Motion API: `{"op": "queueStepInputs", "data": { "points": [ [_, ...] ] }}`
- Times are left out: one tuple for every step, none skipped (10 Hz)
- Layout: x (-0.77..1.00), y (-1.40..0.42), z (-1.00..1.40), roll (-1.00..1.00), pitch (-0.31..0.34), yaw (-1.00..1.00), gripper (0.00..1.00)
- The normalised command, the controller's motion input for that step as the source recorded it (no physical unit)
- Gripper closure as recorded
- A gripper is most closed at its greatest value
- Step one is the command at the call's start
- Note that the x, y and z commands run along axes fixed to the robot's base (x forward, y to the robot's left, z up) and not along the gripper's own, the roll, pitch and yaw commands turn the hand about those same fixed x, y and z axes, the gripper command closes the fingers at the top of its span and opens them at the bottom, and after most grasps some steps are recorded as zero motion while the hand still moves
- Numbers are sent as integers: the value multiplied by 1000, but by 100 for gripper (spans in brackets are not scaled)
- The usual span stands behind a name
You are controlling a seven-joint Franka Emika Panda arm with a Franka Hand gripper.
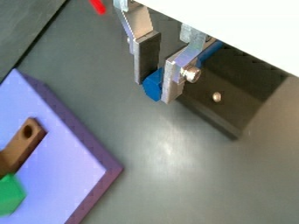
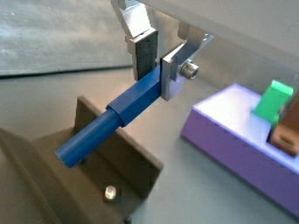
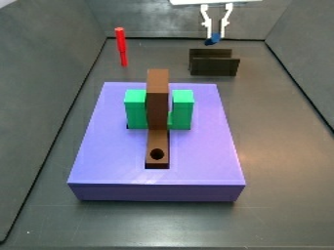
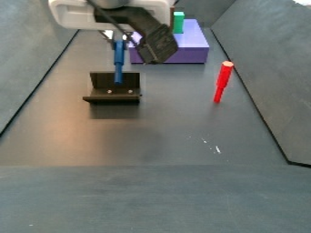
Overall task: Pick up the blue object. Move up. Place the blue object on the fixture. Regrasp the blue object. Move to above the board. Insert the blue object.
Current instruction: Place the blue object on the fixture.
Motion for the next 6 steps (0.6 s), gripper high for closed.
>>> {"op": "queueStepInputs", "data": {
  "points": [
    [460,0,9,-1000,0,-191,100],
    [431,0,0,-857,0,-274,100],
    [166,137,-269,-591,0,-129,100],
    [0,103,-209,-197,0,-31,100],
    [0,83,-226,-23,0,-11,100],
    [0,140,-194,-140,0,-17,100]
  ]
}}
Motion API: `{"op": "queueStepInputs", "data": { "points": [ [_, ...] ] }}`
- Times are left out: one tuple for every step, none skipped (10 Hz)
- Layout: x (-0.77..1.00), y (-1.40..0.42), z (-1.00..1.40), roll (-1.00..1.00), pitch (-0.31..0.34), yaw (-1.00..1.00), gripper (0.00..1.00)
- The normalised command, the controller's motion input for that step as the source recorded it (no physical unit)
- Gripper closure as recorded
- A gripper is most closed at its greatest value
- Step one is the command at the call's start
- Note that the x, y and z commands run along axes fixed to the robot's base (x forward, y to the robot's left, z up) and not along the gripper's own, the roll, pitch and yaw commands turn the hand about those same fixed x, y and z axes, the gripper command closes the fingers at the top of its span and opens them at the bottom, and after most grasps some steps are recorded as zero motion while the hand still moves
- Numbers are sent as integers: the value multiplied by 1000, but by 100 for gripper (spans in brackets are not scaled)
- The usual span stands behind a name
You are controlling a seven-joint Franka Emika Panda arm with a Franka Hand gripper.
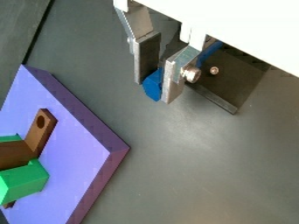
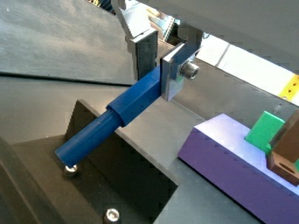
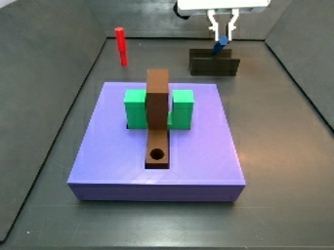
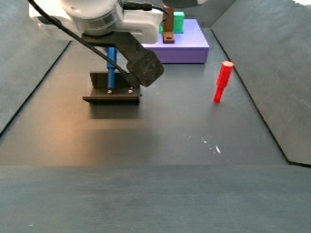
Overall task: Pick up the blue object. Move up. Place the blue object on the fixture. Regrasp the blue object. Move to above the board. Insert the blue object.
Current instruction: Place the blue object on the fixture.
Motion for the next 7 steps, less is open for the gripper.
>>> {"op": "queueStepInputs", "data": {
  "points": [
    [0,131,-214,-114,0,-11,100],
    [0,166,-257,-100,0,-20,100],
    [0,126,-237,-134,0,-14,100],
    [40,-51,-163,-337,6,-34,100],
    [60,-20,-189,-240,0,-174,100],
    [14,106,-237,-6,0,-129,100],
    [0,171,-177,0,0,-51,100]
  ]
}}
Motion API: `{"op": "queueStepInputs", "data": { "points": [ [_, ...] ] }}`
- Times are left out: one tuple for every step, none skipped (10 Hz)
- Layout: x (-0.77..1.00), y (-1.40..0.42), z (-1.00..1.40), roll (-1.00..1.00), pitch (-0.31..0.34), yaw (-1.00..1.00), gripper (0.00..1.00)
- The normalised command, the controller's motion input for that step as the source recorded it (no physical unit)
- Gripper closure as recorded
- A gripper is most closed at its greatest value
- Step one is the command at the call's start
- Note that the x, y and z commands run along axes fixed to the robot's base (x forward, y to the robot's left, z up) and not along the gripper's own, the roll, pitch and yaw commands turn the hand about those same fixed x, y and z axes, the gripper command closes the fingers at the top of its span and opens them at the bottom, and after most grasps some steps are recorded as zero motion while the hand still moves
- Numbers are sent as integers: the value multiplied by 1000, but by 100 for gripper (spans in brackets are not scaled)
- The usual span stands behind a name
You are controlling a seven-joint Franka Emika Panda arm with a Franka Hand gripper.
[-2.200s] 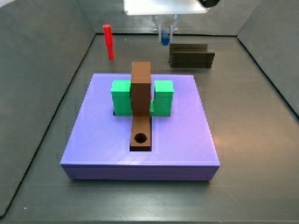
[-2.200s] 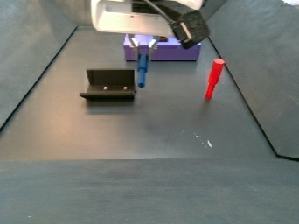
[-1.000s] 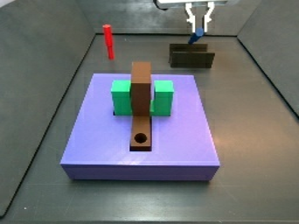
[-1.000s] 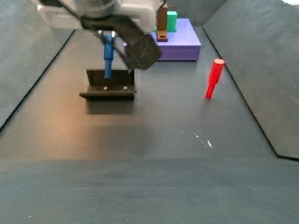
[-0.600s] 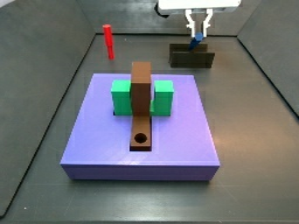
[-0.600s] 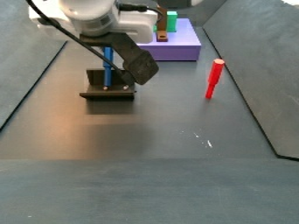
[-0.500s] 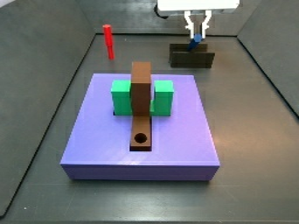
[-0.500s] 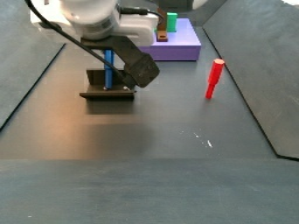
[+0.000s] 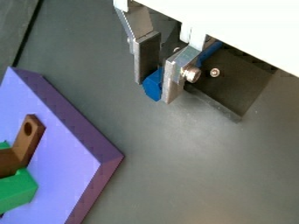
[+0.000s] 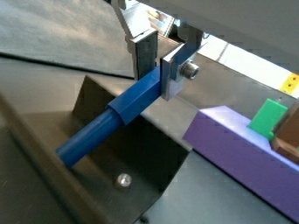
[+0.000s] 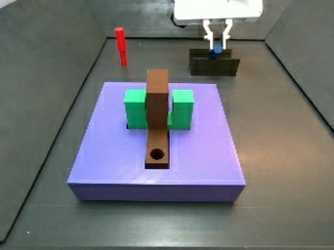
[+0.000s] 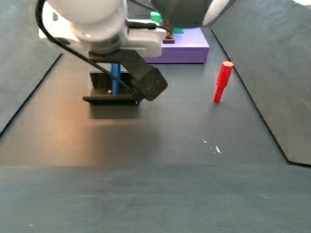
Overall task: Pick up the blue object. Move up. Place the blue object on the fixture. Regrasp the blue object. Move to above the board. Insert the blue object.
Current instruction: Place the blue object on the fixture, then regrasp the blue object.
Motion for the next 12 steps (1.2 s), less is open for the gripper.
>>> {"op": "queueStepInputs", "data": {
  "points": [
    [0,97,-171,0,0,-37,100],
    [0,29,-151,0,0,-17,100],
    [0,0,0,0,0,0,100],
    [0,0,0,0,0,0,0],
    [-9,-177,166,1000,-183,23,0],
    [-26,-163,177,1000,-200,49,0],
    [-3,-171,223,1000,-180,80,0],
    [-9,-171,186,1000,-146,83,0],
    [-14,-149,134,1000,-126,91,0],
    [-34,-191,200,1000,-114,94,0],
    [-60,-177,183,1000,-109,106,0],
    [-11,-174,174,1000,-89,114,0]
  ]
}}
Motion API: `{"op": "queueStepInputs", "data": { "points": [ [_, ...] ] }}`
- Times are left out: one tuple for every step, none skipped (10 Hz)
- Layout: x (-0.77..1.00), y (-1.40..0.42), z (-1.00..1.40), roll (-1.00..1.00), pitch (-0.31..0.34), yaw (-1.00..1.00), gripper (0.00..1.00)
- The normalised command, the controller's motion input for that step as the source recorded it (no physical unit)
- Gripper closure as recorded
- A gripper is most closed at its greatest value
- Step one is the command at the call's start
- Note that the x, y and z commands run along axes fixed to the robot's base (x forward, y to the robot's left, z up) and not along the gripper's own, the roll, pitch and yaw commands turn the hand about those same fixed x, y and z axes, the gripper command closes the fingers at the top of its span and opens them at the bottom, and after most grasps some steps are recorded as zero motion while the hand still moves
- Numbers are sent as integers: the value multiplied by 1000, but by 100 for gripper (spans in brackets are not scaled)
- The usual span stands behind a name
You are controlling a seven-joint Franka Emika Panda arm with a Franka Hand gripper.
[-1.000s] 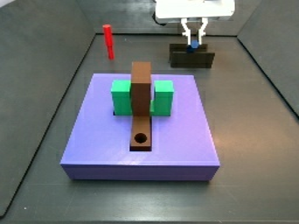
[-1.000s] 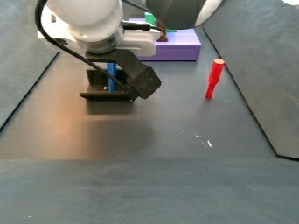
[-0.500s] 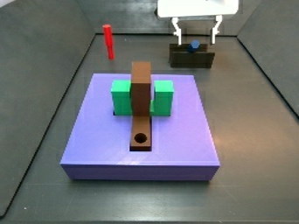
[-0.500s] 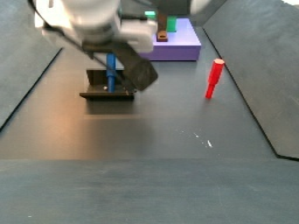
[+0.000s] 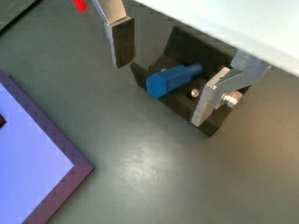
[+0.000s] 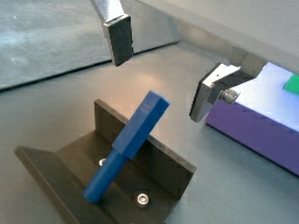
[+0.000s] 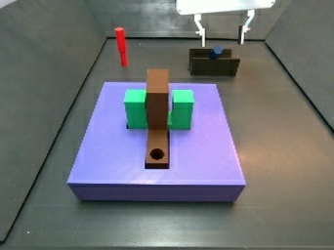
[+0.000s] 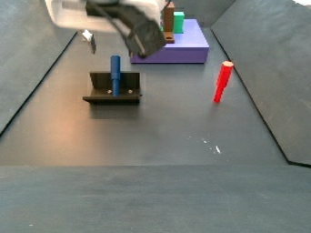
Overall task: Pick up the blue object. Move up. Place the blue object on the fixture. Regrasp the blue object. Move to above the board. Insert the blue object.
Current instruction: Regrasp the blue object.
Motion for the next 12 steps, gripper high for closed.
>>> {"op": "queueStepInputs", "data": {
  "points": [
    [-26,-169,177,1000,-94,129,0],
    [-26,-157,200,1000,-89,140,0],
    [-17,-146,189,1000,-89,149,0],
    [-23,-140,186,1000,-117,149,0],
    [0,-137,177,1000,-114,154,0],
    [0,-120,149,1000,-120,166,0],
    [0,-109,131,1000,-123,174,0],
    [0,-103,120,1000,-129,183,0],
    [0,-86,106,1000,-151,197,0],
    [-114,-29,9,1000,-183,214,0],
    [-140,0,0,1000,-226,206,0],
    [-86,0,0,1000,-257,186,0]
  ]
}}
